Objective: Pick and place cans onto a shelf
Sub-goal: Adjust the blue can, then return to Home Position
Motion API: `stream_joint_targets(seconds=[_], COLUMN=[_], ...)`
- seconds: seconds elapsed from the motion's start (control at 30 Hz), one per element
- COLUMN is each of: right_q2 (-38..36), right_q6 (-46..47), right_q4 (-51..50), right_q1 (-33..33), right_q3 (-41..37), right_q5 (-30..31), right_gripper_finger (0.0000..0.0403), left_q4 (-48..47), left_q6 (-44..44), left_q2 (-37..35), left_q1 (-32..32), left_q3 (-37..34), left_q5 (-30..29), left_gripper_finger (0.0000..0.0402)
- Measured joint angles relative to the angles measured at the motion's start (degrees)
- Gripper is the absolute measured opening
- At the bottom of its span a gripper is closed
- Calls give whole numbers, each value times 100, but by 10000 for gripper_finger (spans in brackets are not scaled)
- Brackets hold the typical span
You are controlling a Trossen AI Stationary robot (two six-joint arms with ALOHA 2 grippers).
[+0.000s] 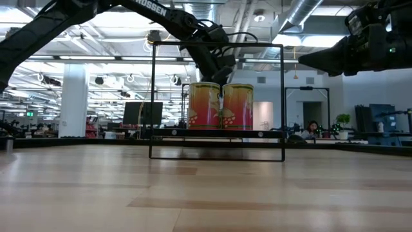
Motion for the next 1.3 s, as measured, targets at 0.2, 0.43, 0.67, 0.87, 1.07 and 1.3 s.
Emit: stream_joint_targets(seconds=[0.2,0.43,0.67,0.87,1.07,1.3], right_q2=[0,0,0,2,2,0], right_q6=[0,-5,-114,-155,-147,12], right_q4=[0,1,215,185,171,112], right_q1=[0,0,9,7,7,9], right_q3=[0,0,0,-3,-72,-76], right_q5=[2,0,-7,-11,-99,-472], right_gripper_finger=[11,11,11,11,6,5], left_q4=[-141,-251,-161,152,566,998], left_q6=[24,29,125,83,76,45], left_q2=[0,-4,-192,-377,-391,-390], left_q1=[0,-15,-139,-328,-535,-670], left_q3=[0,4,4,-59,-61,-61], left_q5=[-102,-112,-89,-72,164,530], left_gripper_finger=[0,0,0,0,0,0])
